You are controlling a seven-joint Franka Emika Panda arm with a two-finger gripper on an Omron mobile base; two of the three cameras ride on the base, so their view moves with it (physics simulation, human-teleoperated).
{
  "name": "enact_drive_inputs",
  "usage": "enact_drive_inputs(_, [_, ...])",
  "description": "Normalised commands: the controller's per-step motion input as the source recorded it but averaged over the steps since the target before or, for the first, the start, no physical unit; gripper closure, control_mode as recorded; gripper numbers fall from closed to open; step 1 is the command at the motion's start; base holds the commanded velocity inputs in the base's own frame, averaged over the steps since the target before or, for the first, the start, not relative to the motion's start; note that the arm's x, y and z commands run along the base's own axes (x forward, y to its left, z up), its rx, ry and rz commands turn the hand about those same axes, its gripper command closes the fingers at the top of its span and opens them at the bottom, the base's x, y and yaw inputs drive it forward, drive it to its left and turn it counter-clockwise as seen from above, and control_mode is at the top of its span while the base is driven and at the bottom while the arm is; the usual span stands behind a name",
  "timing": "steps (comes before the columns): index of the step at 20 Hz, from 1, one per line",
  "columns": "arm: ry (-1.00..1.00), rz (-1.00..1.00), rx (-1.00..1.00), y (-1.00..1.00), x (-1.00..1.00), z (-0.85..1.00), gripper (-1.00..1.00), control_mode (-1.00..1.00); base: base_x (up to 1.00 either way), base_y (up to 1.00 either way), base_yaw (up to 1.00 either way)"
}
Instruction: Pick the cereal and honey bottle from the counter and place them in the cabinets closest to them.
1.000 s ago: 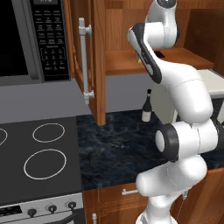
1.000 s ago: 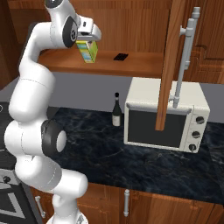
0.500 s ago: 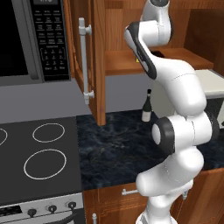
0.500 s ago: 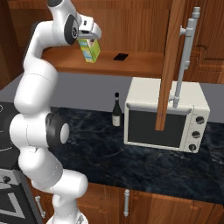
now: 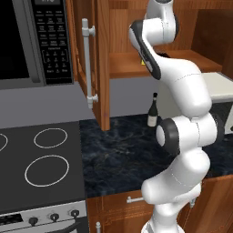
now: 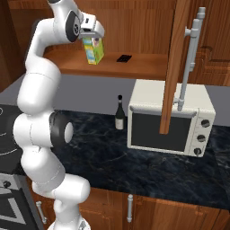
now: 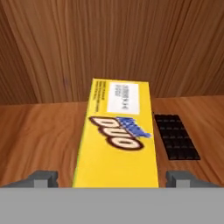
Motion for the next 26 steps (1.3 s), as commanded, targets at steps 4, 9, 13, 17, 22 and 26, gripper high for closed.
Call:
enact_drive_inputs(4, [0.00, 0.00, 0.00, 0.00, -0.46, 0.00, -1.00, -1.00, 0.00, 0.00, 0.00])
enact_drive_inputs(9, [-0.01, 0.00, 0.01, 0.02, -0.51, 0.13, -1.00, -1.00, 0.00, 0.00, 0.00])
enact_drive_inputs(13, [0.00, -0.01, 0.00, 0.05, -0.83, -0.05, -1.00, -1.00, 0.00, 0.00, 0.00])
enact_drive_inputs(17, [-0.06, 0.00, 0.00, 0.01, -1.00, -0.46, -1.00, -1.00, 0.00, 0.00, 0.00])
enact_drive_inputs(22, [-0.11, 0.00, 0.00, 0.00, -1.00, -0.83, -1.00, -1.00, 0.00, 0.00, 0.00])
enact_drive_inputs(26, [-0.12, 0.01, 0.00, 0.00, -1.00, -1.00, -1.00, -1.00, 0.00, 0.00, 0.00])
